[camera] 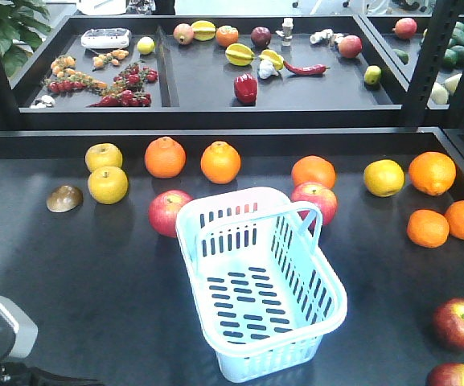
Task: Pick three apples into basket with both arms
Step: 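Reach the right gripper to a red apple near the table edge and grasp it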
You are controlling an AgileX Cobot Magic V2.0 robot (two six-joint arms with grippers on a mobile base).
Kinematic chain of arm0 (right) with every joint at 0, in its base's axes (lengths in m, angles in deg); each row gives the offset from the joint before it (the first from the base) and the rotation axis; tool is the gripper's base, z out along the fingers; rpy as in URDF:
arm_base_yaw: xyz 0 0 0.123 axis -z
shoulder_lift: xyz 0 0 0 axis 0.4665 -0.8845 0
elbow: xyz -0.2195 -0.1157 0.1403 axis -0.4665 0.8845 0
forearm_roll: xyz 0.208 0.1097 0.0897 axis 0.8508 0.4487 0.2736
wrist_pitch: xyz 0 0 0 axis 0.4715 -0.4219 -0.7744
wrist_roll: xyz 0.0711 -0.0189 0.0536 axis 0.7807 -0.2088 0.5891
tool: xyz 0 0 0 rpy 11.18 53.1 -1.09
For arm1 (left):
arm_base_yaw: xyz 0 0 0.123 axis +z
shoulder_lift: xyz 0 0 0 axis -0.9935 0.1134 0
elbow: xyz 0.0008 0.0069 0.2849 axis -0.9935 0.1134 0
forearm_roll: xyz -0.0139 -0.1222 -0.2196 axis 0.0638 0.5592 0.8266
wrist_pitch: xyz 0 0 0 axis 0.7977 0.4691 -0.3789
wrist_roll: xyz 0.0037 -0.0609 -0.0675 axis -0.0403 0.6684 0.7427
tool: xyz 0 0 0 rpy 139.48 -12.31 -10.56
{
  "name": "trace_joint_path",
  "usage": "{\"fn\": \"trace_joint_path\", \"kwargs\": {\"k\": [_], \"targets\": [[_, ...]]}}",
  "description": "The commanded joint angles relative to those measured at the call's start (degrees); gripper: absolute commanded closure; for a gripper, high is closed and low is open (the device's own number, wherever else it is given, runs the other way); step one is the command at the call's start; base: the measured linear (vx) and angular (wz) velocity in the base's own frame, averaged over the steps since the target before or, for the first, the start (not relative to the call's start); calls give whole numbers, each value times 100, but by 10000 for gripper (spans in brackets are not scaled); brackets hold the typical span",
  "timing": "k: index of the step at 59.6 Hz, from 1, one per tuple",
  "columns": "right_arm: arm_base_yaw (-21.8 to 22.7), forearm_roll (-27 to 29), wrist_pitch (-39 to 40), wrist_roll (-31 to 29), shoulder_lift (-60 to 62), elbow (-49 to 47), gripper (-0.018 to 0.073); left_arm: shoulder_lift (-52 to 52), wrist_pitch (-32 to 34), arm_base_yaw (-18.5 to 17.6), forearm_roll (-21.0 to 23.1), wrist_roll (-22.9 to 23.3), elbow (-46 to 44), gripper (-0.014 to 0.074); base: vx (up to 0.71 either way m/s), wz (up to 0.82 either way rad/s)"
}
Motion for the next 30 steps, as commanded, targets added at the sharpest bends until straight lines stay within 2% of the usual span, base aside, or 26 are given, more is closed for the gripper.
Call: {"fn": "trace_joint_path", "kwargs": {"k": [1,11,18,25,30], "targets": [[19,-271,303,-132,-414,-509,564,-61,156,-28,192,38,-141,603,0,0],[19,-512,-225,-83,-1324,-885,558,-61,157,-28,192,38,-141,602,0,0],[19,-780,-273,-66,-2196,-892,503,-61,157,-28,192,38,-141,602,0,0],[88,-797,-471,36,-3305,-892,356,-61,157,-28,192,38,-141,602,0,0],[260,-713,-680,38,-4067,-892,180,-61,151,-28,192,38,-141,602,0,0]]}}
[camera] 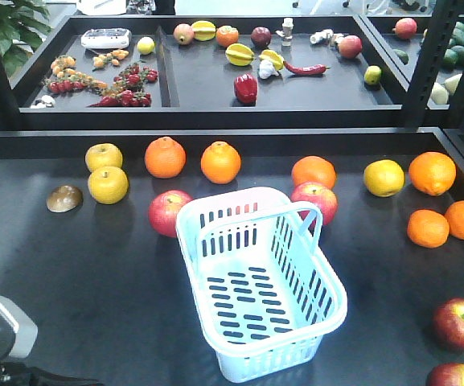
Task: Pick three apples into basket with both arms
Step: 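Reach the right gripper to a red apple near the table edge and grasp it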
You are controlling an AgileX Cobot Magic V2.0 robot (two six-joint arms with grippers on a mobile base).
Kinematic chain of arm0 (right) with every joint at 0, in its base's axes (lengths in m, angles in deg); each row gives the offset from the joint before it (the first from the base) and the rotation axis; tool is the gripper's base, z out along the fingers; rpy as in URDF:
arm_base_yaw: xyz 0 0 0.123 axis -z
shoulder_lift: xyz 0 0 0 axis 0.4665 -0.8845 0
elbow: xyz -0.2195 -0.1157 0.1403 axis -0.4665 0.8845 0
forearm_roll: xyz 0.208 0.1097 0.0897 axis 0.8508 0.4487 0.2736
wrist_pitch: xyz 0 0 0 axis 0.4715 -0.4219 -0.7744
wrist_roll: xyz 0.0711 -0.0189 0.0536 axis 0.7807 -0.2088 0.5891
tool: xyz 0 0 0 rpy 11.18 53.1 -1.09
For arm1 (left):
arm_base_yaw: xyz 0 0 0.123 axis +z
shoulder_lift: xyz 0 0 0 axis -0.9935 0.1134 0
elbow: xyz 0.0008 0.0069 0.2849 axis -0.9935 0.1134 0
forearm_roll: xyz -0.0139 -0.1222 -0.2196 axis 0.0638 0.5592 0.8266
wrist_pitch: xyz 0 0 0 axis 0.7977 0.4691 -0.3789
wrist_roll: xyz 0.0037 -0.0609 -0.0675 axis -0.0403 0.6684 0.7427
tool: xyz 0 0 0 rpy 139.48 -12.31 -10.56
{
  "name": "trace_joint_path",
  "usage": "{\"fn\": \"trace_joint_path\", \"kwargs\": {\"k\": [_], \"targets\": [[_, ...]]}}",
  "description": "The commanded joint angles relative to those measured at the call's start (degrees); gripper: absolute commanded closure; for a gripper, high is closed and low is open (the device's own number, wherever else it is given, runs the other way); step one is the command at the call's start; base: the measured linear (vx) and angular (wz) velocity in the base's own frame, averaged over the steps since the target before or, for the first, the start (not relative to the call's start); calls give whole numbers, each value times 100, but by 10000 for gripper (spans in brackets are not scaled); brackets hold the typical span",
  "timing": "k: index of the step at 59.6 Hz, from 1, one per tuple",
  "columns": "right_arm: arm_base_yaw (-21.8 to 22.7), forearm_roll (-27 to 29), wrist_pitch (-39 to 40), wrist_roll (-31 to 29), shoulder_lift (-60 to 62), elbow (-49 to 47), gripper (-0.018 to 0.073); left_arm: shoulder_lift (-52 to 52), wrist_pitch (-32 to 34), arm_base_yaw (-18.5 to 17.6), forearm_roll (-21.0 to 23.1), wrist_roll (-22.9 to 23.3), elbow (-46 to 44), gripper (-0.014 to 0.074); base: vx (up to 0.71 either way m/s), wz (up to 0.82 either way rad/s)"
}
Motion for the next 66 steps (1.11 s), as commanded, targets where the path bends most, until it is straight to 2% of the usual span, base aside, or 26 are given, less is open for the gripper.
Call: {"fn": "trace_joint_path", "kwargs": {"k": [1,9,15,35,66], "targets": [[199,-91,-48,14,-795,-169,152,-61,151,-28,192,38,-141,602,0,0],[452,-91,-159,38,-1701,-162,-81,-61,151,-28,192,38,-141,602,0,0],[509,-81,-80,38,-2047,-162,-168,-61,140,-28,192,38,-141,602,0,0],[502,465,268,15,-2947,-143,-130,-61,152,-28,192,38,-141,602,0,0],[502,460,427,15,-4106,-143,-91,-61,152,-28,192,38,-141,602,0,0]]}}
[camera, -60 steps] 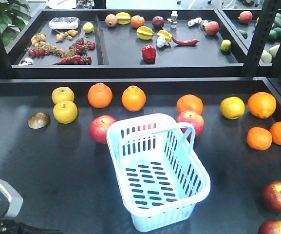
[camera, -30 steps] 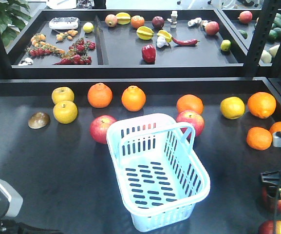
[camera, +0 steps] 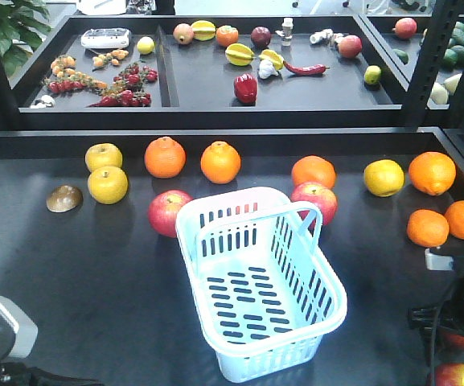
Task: Pick three apples into basket with both arms
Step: 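Reach the right gripper to a red apple near the table edge and grasp it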
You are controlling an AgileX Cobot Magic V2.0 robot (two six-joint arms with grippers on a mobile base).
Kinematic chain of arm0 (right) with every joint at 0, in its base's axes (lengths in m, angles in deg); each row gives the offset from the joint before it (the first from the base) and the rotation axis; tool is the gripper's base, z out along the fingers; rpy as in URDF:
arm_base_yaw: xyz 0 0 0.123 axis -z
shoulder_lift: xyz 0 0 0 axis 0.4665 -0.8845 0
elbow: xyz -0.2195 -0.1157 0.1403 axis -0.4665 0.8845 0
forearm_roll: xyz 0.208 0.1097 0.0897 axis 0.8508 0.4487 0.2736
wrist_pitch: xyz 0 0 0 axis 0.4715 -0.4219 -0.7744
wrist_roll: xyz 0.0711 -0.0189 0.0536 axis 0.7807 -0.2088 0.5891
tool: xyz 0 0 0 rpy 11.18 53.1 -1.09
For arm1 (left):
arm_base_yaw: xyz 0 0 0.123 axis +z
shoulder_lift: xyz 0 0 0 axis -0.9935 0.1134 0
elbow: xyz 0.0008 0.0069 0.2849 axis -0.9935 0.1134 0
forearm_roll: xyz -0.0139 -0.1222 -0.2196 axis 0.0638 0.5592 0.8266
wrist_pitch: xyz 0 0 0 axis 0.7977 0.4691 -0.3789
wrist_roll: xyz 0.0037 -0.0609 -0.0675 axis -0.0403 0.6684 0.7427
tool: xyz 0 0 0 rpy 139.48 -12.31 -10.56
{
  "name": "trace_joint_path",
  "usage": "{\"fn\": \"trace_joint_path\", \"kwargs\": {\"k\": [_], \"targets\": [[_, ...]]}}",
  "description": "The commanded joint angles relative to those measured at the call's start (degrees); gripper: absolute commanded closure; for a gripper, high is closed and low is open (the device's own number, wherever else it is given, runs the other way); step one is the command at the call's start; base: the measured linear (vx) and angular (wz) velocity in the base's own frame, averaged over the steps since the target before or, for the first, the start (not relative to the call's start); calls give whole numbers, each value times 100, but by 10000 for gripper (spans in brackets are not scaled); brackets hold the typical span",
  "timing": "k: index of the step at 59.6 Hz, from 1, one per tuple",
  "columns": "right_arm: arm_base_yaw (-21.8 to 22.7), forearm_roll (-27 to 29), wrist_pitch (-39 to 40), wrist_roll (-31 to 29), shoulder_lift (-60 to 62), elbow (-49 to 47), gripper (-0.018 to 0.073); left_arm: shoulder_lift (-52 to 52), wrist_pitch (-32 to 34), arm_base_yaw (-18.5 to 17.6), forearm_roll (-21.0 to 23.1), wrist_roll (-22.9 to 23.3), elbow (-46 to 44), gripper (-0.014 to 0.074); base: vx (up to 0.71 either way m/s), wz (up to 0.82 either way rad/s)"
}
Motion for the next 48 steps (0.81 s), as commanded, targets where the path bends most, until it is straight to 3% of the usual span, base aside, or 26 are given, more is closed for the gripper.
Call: {"fn": "trace_joint_path", "kwargs": {"k": [1,24,48], "targets": [[21,-104,-22,-23,58,-141,-90,-61,157,-28,192,38,-141,602,0,0],[21,-203,141,-23,-301,-85,-77,-61,146,-28,192,38,-141,602,0,0],[21,-240,1528,-29,-459,900,-46,-61,140,-28,192,38,-141,602,0,0]]}}
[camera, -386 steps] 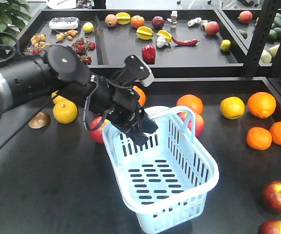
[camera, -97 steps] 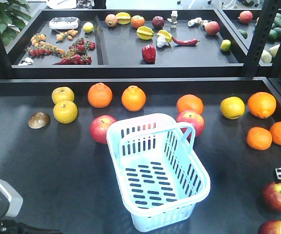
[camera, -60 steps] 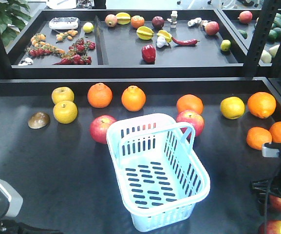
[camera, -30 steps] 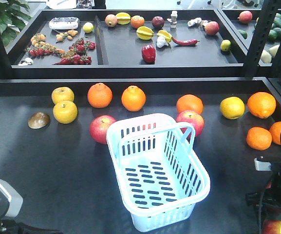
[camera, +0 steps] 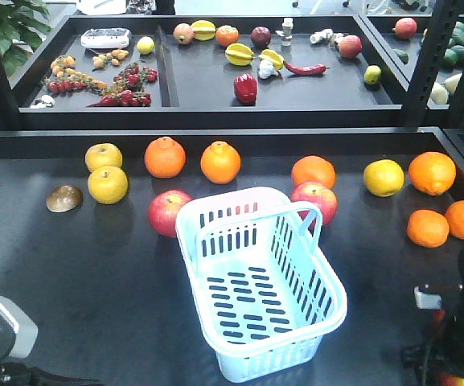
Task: Pick three apples into basket with both arms
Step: 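Reach the right gripper to a red apple near the table edge and grasp it, then carry the apple over the basket with the right gripper and release it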
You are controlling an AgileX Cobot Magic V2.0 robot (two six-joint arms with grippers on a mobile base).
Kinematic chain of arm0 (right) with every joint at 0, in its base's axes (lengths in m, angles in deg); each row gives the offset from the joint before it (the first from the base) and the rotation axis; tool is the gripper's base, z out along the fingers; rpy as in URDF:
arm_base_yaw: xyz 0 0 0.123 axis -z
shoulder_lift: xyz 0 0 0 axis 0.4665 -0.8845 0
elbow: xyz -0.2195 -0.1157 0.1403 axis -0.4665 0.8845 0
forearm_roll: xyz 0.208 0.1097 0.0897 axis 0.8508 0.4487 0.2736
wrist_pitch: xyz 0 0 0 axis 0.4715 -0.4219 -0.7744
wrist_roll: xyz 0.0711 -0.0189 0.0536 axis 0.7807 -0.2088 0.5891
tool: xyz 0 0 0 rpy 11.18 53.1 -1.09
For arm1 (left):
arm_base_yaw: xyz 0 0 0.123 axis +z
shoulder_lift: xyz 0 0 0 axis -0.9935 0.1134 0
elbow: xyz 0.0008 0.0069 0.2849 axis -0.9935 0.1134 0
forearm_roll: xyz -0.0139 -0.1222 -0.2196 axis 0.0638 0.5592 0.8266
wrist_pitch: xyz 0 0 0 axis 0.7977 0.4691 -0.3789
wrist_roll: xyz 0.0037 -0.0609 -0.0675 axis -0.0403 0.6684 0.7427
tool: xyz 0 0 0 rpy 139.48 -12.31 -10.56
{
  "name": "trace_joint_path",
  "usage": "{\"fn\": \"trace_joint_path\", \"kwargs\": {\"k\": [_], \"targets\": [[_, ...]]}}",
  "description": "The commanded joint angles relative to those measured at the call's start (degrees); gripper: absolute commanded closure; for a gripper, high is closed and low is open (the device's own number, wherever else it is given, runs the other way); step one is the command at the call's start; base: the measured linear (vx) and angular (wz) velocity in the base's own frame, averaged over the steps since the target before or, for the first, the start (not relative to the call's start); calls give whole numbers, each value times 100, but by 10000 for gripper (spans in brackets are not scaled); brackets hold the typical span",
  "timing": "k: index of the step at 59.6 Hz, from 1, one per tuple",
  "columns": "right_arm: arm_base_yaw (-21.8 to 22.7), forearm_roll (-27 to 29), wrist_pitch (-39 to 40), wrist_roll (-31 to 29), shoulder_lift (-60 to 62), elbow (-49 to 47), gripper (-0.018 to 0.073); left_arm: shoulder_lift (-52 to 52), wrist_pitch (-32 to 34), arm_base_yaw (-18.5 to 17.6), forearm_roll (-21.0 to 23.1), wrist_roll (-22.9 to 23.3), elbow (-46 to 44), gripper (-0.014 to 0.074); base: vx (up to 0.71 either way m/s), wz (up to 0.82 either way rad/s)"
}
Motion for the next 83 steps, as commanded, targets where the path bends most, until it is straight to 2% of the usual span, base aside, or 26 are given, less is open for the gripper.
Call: {"fn": "trace_joint_path", "kwargs": {"k": [1,9,15,35,43,51,58,65,70,73,83], "targets": [[21,-87,314,-29,201,118,-39,-61,145,-28,192,38,-141,602,0,0],[21,-74,419,-43,222,118,27,-61,145,-28,192,38,-141,602,0,0],[21,-73,513,-43,320,118,109,-61,145,-28,192,38,-141,602,0,0],[4,-12,611,-260,1328,118,464,-61,139,-28,192,38,-141,602,0,0],[4,420,605,-582,2238,49,573,-61,145,-28,192,38,-141,602,0,0],[-135,1653,612,-1821,3264,17,568,-61,145,-28,192,38,-141,602,0,0],[-664,3133,624,-3040,3849,22,568,-61,169,-28,192,38,-141,602,0,0],[-1399,4384,919,-3894,3958,22,566,-61,190,-28,192,38,-141,602,0,0],[-1858,4799,1390,-4257,3831,22,564,-61,190,-28,192,38,-141,602,0,0],[-2089,4839,1647,-4310,3722,22,560,-61,183,-28,192,38,-141,602,0,0],[-2401,4831,2237,-4406,3113,-81,482,-61,123,-28,192,38,-141,602,0,0]]}}
